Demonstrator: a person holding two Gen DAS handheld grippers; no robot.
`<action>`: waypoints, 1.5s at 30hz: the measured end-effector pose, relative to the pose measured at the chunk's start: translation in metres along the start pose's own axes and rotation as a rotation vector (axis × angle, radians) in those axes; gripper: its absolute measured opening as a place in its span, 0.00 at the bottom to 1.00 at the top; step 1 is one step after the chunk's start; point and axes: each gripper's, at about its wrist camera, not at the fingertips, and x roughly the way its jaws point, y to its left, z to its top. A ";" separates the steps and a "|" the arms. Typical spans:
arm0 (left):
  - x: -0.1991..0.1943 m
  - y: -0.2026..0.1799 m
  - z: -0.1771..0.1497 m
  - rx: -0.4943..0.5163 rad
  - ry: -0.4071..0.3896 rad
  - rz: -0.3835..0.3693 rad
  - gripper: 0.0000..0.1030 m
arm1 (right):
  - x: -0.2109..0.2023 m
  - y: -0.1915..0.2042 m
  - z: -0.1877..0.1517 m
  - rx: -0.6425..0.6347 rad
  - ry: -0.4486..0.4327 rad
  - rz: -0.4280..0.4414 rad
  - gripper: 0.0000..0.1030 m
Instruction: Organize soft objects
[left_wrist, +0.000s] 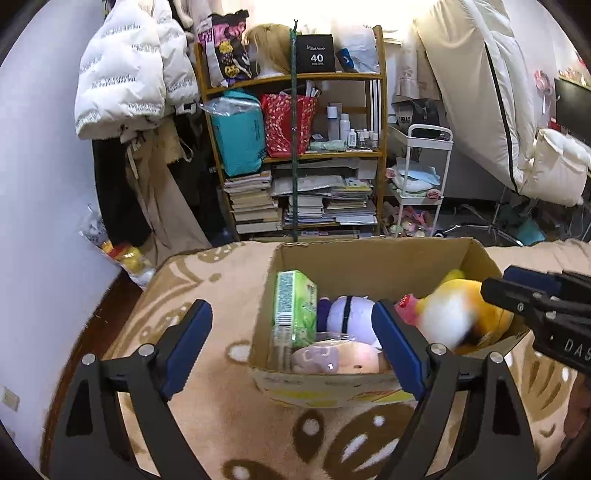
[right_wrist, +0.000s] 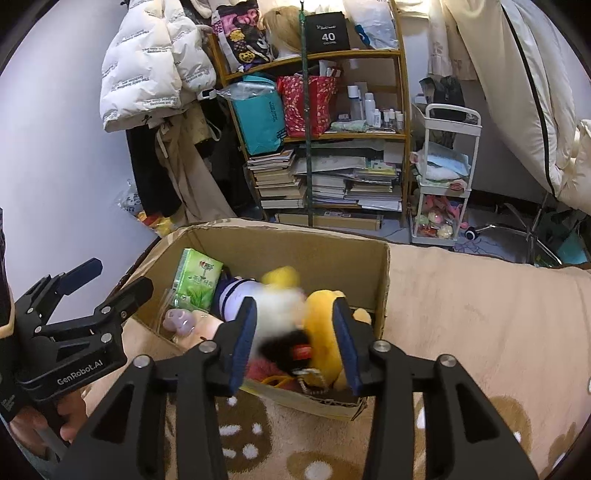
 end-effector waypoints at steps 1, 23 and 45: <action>-0.004 0.000 -0.001 0.007 -0.006 0.008 0.85 | -0.001 0.001 0.000 -0.006 0.000 -0.003 0.45; -0.106 0.030 -0.005 -0.070 -0.104 0.063 0.95 | -0.091 0.005 -0.004 -0.015 -0.184 -0.116 0.98; -0.207 0.037 -0.049 -0.088 -0.185 0.141 0.99 | -0.195 0.010 -0.042 -0.034 -0.297 -0.169 1.00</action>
